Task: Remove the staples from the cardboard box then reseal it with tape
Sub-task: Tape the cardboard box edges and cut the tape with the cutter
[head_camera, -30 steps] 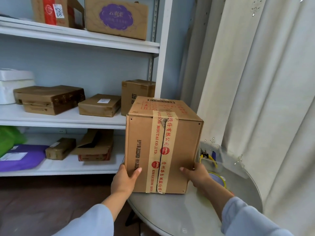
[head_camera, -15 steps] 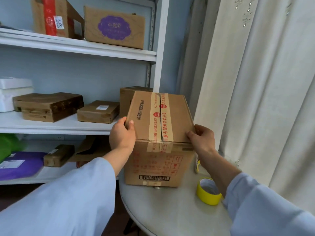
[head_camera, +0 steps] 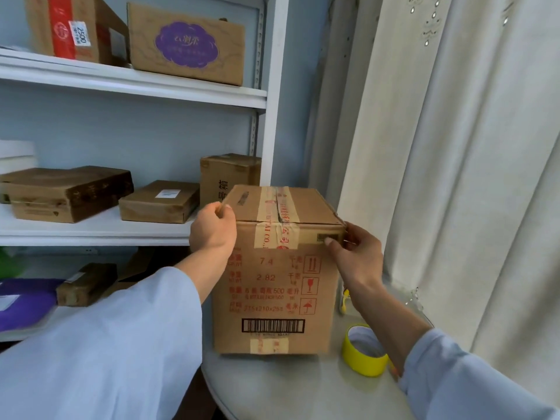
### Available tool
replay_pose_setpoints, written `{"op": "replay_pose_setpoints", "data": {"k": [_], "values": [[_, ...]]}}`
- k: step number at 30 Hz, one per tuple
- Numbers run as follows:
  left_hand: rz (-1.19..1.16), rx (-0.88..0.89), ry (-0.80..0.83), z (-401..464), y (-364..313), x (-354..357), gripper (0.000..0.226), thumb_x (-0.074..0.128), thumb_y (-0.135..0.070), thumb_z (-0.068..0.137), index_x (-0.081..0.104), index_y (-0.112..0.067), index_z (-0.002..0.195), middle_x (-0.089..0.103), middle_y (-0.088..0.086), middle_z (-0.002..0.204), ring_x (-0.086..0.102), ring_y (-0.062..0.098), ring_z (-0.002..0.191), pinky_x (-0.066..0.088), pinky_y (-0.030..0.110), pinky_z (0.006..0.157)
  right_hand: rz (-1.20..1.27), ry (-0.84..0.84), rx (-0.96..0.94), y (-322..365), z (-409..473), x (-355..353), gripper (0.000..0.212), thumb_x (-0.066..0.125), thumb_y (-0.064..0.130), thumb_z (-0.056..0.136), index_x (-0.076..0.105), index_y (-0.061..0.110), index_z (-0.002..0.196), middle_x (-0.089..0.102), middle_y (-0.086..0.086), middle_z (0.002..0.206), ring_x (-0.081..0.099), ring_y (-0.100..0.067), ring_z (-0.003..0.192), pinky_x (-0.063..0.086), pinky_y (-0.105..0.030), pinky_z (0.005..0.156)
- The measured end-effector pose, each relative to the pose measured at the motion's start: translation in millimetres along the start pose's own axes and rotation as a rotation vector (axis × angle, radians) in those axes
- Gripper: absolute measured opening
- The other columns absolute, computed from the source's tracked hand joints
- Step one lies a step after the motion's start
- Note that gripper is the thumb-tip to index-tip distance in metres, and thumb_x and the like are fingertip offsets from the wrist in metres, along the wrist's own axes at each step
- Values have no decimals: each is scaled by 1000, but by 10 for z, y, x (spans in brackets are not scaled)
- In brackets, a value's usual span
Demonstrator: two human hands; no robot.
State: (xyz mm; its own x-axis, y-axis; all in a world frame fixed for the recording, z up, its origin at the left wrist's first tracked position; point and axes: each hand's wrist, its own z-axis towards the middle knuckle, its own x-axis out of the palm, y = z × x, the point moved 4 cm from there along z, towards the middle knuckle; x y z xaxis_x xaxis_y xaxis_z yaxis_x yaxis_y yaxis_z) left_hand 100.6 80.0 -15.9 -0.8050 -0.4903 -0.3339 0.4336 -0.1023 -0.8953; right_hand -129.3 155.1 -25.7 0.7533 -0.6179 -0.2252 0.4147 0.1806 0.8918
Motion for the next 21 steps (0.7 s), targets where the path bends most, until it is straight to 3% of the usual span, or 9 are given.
{"op": "replay_pose_setpoints", "data": {"k": [3, 7, 9, 11, 13, 15, 21], "values": [[38, 30, 30, 14, 51, 121, 36, 36, -31, 101, 54, -20, 130, 59, 6, 125, 57, 28, 106, 47, 34, 77, -54, 28, 25, -121, -54, 28, 49, 71, 20, 84, 56, 17, 130, 66, -2, 115, 61, -19, 108, 51, -37, 94], [20, 63, 23, -29, 106, 245, 38, 33, -28, 102, 53, -18, 132, 56, 7, 131, 54, 29, 113, 44, 34, 78, -143, 57, -4, -295, -108, 30, 72, 73, 31, 81, 37, 31, 143, 52, -2, 131, 53, -20, 120, 47, -41, 99], [218, 211, -42, -66, 28, 230, 34, 36, -28, 101, 57, -21, 126, 50, 5, 139, 48, 28, 124, 42, 41, 94, -228, 57, -60, -222, -48, 29, 77, 71, 34, 83, 29, 33, 148, 42, 1, 139, 46, -18, 125, 42, -38, 100], [372, 552, -62, -214, -137, 290, 34, 37, -30, 100, 58, -24, 126, 44, 0, 146, 36, 20, 137, 19, 43, 114, -292, 87, -133, -147, 5, 74, 68, 70, 34, 84, 39, 28, 144, 39, 3, 143, 42, -17, 130, 39, -31, 100], [403, 778, 112, -451, -253, 470, 37, 34, -38, 100, 53, -28, 131, 47, -8, 143, 36, 11, 136, 6, 37, 117, -319, 97, -160, -132, 30, 98, 58, 72, 33, 83, 50, 24, 136, 43, 4, 141, 44, -16, 129, 39, -26, 95], [443, 845, 188, -598, -245, 623, 39, 35, -43, 99, 51, -31, 133, 49, -12, 140, 39, 9, 133, 6, 37, 117, -323, 92, -176, -140, 17, 89, 55, 72, 33, 83, 53, 25, 133, 46, 5, 139, 46, -15, 126, 38, -23, 89], [392, 892, 100, -624, -171, 628, 40, 38, -45, 95, 60, -27, 124, 61, -8, 126, 51, 17, 121, 20, 40, 113, -399, 95, -236, -126, 11, 11, 49, 71, 35, 83, 56, 28, 130, 49, 9, 134, 50, -12, 121, 36, -20, 82]]}}
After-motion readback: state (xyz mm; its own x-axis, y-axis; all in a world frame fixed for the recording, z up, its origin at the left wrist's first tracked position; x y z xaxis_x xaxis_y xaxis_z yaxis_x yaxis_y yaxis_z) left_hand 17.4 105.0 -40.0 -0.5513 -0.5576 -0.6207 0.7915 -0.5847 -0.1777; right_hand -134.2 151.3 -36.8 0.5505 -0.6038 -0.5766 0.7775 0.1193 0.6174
